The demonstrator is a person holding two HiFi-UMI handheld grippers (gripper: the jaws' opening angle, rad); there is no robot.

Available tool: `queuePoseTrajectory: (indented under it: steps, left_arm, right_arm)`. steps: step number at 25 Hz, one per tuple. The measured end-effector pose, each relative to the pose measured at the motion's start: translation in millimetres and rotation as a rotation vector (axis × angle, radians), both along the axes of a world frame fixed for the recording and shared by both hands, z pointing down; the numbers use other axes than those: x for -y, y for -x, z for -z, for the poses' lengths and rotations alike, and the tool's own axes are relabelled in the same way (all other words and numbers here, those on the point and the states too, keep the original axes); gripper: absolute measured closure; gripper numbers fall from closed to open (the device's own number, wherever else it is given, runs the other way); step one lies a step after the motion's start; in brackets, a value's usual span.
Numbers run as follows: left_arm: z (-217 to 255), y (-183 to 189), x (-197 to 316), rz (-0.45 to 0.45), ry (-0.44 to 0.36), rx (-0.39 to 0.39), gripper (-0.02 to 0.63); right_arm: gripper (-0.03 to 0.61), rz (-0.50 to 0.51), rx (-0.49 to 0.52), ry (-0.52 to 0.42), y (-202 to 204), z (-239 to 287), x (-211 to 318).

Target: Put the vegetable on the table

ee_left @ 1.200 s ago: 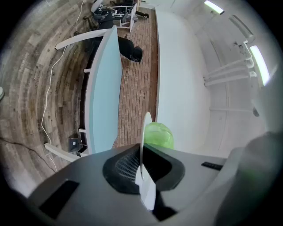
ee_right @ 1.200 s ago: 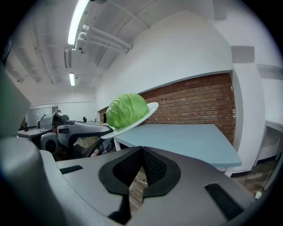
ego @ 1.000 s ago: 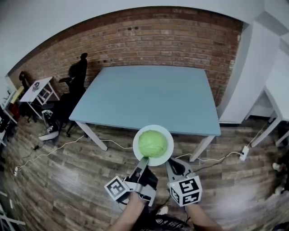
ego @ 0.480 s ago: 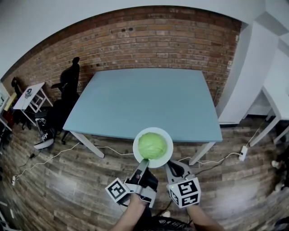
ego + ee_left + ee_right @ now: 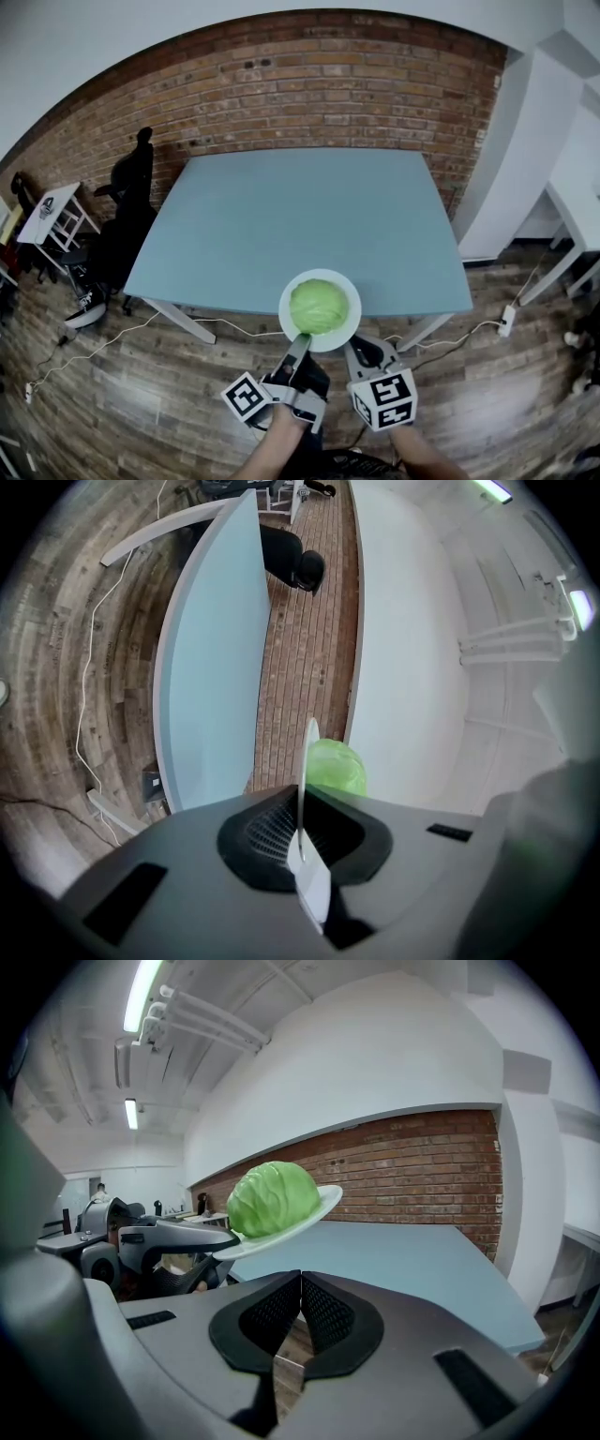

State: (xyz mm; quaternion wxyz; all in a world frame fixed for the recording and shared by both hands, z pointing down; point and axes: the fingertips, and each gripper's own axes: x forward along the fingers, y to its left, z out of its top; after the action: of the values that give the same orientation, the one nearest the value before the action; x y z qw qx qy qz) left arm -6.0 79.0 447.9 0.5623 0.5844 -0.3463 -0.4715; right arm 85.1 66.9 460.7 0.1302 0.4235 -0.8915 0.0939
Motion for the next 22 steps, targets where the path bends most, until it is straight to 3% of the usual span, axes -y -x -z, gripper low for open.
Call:
queuePoseTrajectory:
  steps: [11,22]
  left_arm:
    - [-4,44,53,-0.046,0.022,-0.018,0.604]
    - [-16,77,89,-0.085,0.043,-0.036,0.604]
  right_arm:
    - [0.57,-0.048,-0.015,0.009,44,2,51]
    - [0.571,-0.129,-0.052,0.035,57,-7,84]
